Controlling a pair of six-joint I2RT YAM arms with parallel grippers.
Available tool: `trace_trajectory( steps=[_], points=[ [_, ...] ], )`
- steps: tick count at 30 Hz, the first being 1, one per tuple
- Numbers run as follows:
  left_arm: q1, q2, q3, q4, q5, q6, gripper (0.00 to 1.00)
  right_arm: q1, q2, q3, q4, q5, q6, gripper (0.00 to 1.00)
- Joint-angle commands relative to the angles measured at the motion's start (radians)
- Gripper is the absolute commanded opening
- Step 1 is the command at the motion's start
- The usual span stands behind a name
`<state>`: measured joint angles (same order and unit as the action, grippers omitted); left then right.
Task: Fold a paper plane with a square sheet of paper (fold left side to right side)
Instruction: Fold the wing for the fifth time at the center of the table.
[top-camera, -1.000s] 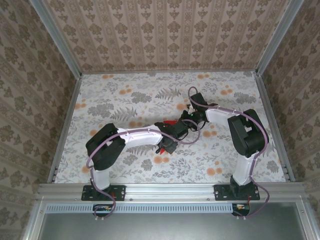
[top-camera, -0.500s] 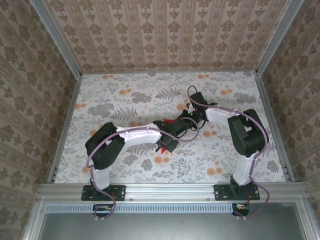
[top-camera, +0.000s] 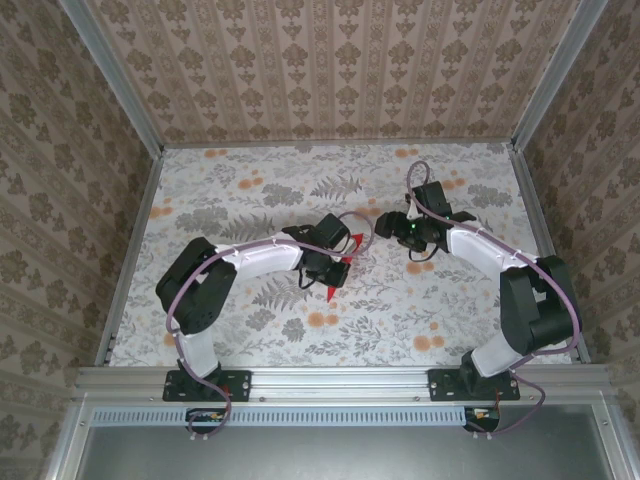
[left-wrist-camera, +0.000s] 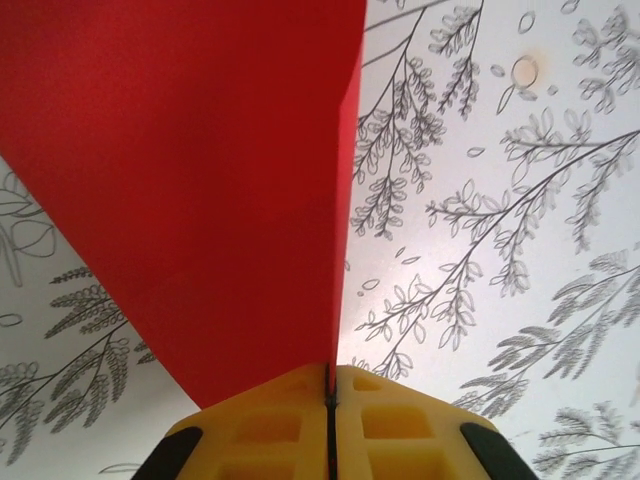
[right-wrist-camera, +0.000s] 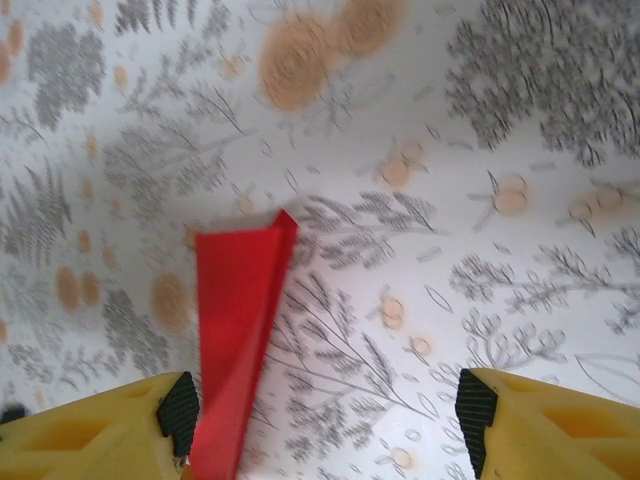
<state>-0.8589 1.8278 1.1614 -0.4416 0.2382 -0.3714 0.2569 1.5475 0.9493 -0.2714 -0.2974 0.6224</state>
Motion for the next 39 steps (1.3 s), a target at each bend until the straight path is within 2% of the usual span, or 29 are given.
trace_trajectory(
  steps=[1, 14, 21, 29, 39],
  points=[
    [0.038, -0.014, -0.022, 0.055, 0.153, -0.082, 0.08, 0.002, -0.032, -0.073, 0.039, 0.011, -0.029, 0.73],
    [0.124, 0.001, -0.131, 0.311, 0.355, -0.273, 0.08, 0.048, -0.015, -0.200, 0.233, -0.102, -0.022, 0.73],
    [0.166, 0.000, -0.219, 0.466, 0.430, -0.366, 0.07, 0.095, 0.017, -0.212, 0.291, -0.102, -0.014, 0.73],
    [0.195, 0.009, -0.280, 0.607, 0.503, -0.429, 0.07, 0.142, 0.065, -0.211, 0.347, -0.106, -0.005, 0.73],
    [0.208, 0.022, -0.309, 0.699, 0.543, -0.496, 0.07, 0.159, 0.118, -0.239, 0.527, -0.136, 0.103, 0.71]
  ],
)
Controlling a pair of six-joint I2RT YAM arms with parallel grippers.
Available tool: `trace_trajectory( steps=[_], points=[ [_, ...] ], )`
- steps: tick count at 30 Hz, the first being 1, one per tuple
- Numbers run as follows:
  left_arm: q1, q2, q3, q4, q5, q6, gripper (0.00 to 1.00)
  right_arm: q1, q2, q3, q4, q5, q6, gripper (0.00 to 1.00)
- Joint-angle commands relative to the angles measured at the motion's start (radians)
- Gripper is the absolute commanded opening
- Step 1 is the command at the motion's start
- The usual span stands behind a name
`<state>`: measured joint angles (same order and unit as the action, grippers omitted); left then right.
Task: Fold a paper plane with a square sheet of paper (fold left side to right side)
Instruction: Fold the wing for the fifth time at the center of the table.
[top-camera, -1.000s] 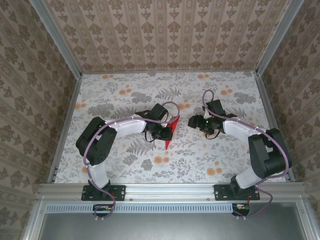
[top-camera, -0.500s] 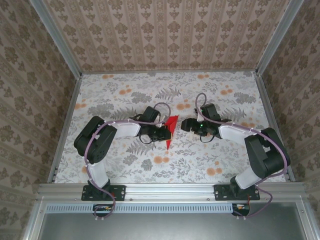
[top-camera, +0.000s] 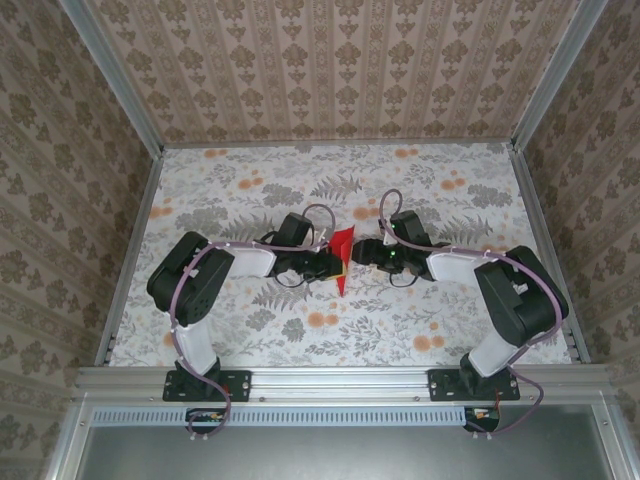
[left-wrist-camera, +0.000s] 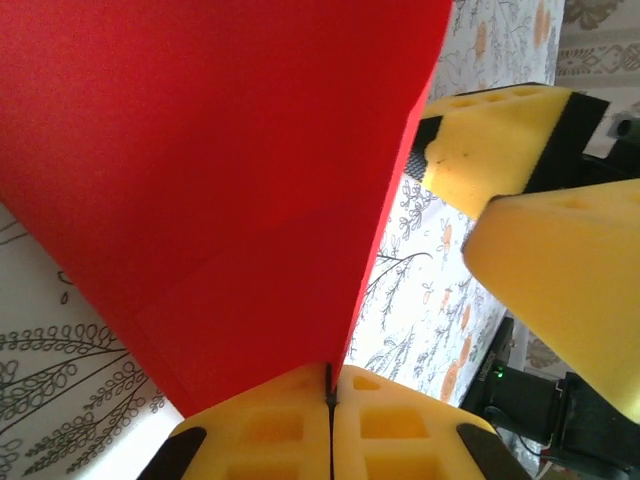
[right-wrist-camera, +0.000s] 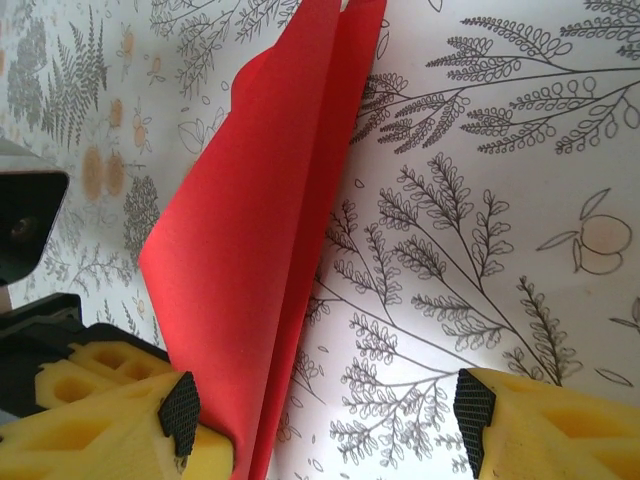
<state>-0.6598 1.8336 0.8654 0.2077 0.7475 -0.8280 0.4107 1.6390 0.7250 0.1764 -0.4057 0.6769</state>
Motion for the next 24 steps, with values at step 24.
trace_trajectory(
  steps=[24],
  points=[
    [0.052, 0.057, -0.132, 0.328, 0.083, -0.194, 0.06, 0.039, 0.168, 0.048, 0.176, -0.035, 0.143, 0.59]
  ],
)
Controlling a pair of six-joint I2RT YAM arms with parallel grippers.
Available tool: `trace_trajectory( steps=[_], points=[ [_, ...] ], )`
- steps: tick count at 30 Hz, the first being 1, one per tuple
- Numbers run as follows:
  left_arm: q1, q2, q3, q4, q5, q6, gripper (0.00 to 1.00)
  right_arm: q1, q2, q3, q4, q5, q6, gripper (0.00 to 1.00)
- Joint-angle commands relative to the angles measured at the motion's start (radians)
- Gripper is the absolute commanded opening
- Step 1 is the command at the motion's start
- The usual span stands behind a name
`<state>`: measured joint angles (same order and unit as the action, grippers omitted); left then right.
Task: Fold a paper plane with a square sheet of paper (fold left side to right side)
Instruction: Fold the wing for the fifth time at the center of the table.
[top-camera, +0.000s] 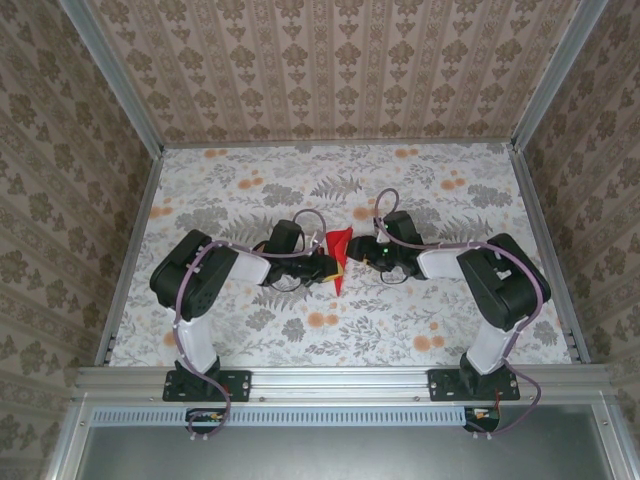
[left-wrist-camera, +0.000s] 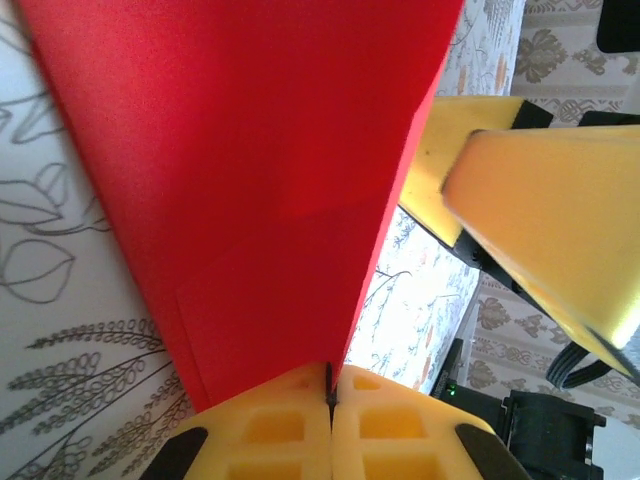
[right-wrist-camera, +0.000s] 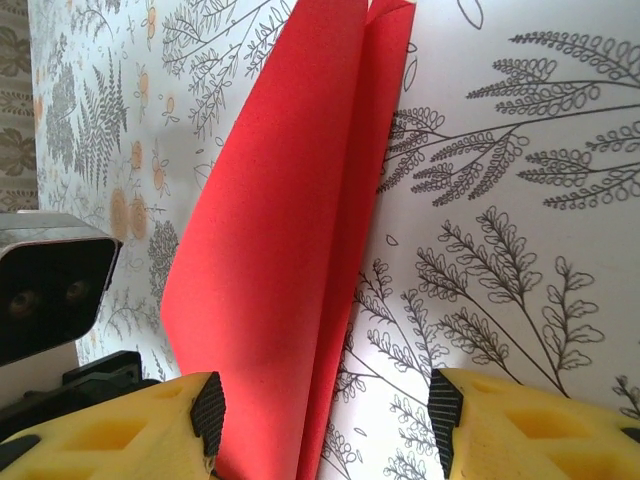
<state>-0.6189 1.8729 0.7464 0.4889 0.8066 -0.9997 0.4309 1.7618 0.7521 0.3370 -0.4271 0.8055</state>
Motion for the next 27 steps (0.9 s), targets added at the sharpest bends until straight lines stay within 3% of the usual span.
trace_trajectory(
  steps=[1, 15, 27],
  points=[
    [0.013, 0.018, -0.015, 0.054, 0.024, -0.026, 0.06, 0.020, 0.049, 0.027, 0.015, -0.013, 0.015, 0.58],
    [0.028, 0.047, -0.050, 0.144, 0.034, -0.079, 0.05, 0.046, 0.119, 0.088, 0.005, -0.019, 0.037, 0.51],
    [0.034, 0.062, -0.055, 0.169, 0.034, -0.096, 0.05, 0.054, 0.164, 0.132, -0.073, -0.010, 0.041, 0.40]
  ],
)
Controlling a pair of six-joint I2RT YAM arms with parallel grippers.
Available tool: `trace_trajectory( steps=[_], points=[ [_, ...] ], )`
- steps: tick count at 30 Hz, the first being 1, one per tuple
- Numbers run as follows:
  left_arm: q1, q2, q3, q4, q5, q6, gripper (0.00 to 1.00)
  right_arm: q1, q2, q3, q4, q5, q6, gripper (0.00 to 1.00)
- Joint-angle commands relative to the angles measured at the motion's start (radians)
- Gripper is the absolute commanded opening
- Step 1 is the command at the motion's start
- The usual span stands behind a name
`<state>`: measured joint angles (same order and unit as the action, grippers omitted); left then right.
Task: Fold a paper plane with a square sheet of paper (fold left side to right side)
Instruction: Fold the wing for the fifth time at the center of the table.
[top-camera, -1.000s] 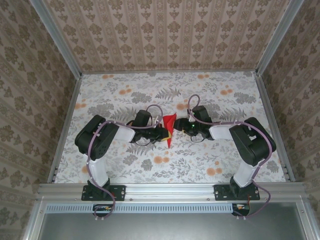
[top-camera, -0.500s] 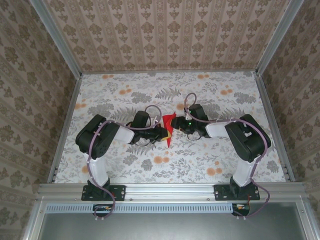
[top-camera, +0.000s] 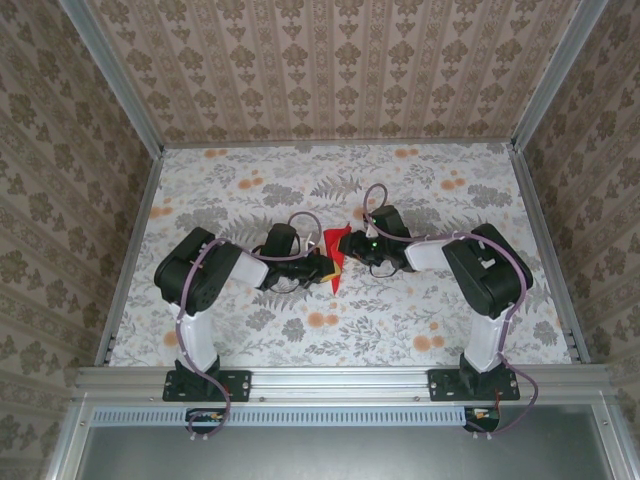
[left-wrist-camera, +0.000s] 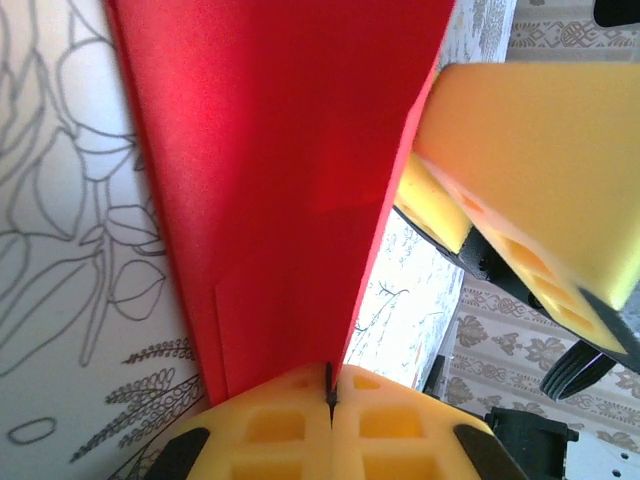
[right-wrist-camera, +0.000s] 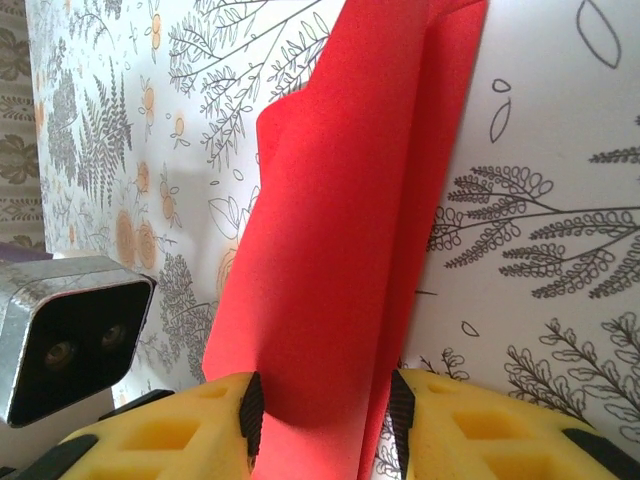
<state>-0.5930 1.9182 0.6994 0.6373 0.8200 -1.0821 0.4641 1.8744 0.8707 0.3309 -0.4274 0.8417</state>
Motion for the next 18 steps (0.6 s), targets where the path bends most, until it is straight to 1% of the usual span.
trace_trajectory(
  steps=[1, 5, 12, 14, 17, 18],
  points=[
    [0.009, 0.016, -0.008, 0.022, 0.022, -0.015, 0.06, 0.022, 0.055, 0.020, -0.077, -0.010, 0.002, 0.40],
    [0.009, 0.016, -0.006, 0.018, 0.022, -0.012, 0.08, 0.024, 0.070, 0.039, -0.122, -0.004, 0.002, 0.38],
    [0.009, -0.002, -0.006, 0.015, 0.021, -0.015, 0.17, 0.026, 0.083, 0.050, -0.174, 0.009, 0.000, 0.36],
    [0.010, -0.012, -0.005, 0.006, 0.019, -0.012, 0.22, 0.025, 0.083, 0.050, -0.175, 0.008, 0.000, 0.36],
    [0.013, -0.033, -0.005, -0.010, 0.019, -0.006, 0.32, 0.026, 0.085, 0.051, -0.177, 0.008, 0.000, 0.36],
    [0.016, -0.042, -0.005, -0.016, 0.021, -0.002, 0.34, 0.025, 0.087, 0.050, -0.180, 0.010, 0.000, 0.36]
  ],
)
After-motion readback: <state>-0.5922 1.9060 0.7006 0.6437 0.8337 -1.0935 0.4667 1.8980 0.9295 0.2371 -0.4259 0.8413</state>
